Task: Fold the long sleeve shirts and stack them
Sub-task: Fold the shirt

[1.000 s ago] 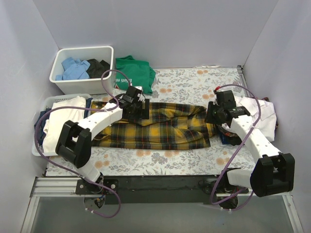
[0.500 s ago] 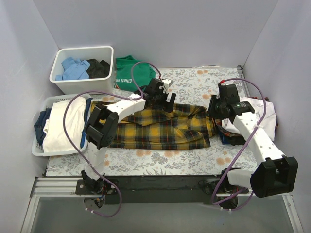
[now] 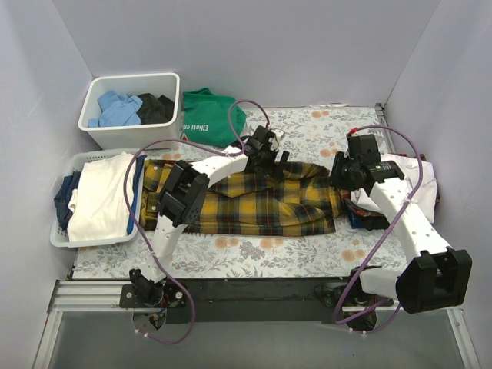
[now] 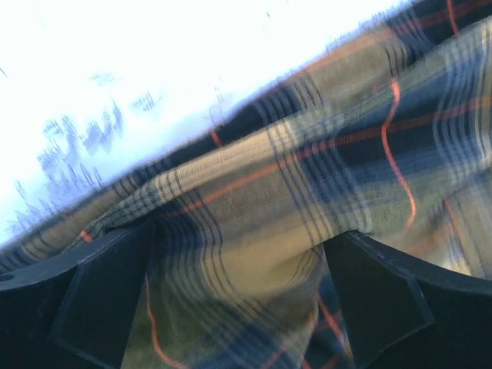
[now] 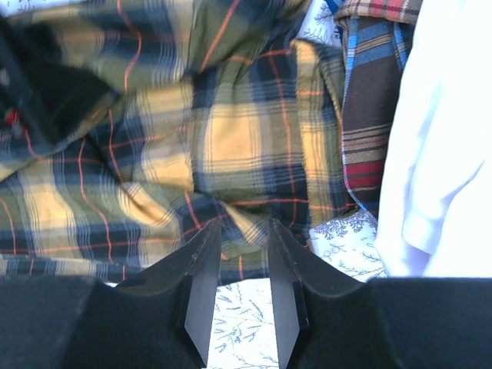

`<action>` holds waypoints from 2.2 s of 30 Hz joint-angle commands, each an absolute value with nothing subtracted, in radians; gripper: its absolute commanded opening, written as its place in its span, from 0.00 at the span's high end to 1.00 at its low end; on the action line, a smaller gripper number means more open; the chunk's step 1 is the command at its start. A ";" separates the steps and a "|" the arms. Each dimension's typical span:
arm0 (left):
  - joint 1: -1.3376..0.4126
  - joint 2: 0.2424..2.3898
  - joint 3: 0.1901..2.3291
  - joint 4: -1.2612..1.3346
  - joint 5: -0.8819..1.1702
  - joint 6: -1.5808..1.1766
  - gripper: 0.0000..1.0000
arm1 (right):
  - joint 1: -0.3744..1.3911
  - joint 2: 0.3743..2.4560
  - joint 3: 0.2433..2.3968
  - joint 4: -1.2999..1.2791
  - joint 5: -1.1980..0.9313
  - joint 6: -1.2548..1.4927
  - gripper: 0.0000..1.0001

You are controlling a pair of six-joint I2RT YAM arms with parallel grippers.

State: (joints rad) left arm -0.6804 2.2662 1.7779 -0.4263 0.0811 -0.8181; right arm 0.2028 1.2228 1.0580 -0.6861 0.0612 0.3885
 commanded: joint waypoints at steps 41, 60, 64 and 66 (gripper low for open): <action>-0.669 2.020 1.701 -0.483 -0.138 -0.934 0.08 | 0.201 2.063 1.677 -0.610 -0.204 0.411 0.58; -0.437 1.993 1.537 -0.583 -0.173 -1.063 0.08 | 0.206 2.106 1.600 -0.638 -0.104 0.370 0.75; -0.394 1.988 1.467 -0.563 -0.169 -1.072 0.08 | 0.196 2.106 1.562 -0.647 -0.058 0.364 0.80; -0.361 1.988 1.451 -0.574 -0.163 -1.084 0.09 | 0.181 2.112 1.557 -0.666 -0.041 0.368 0.83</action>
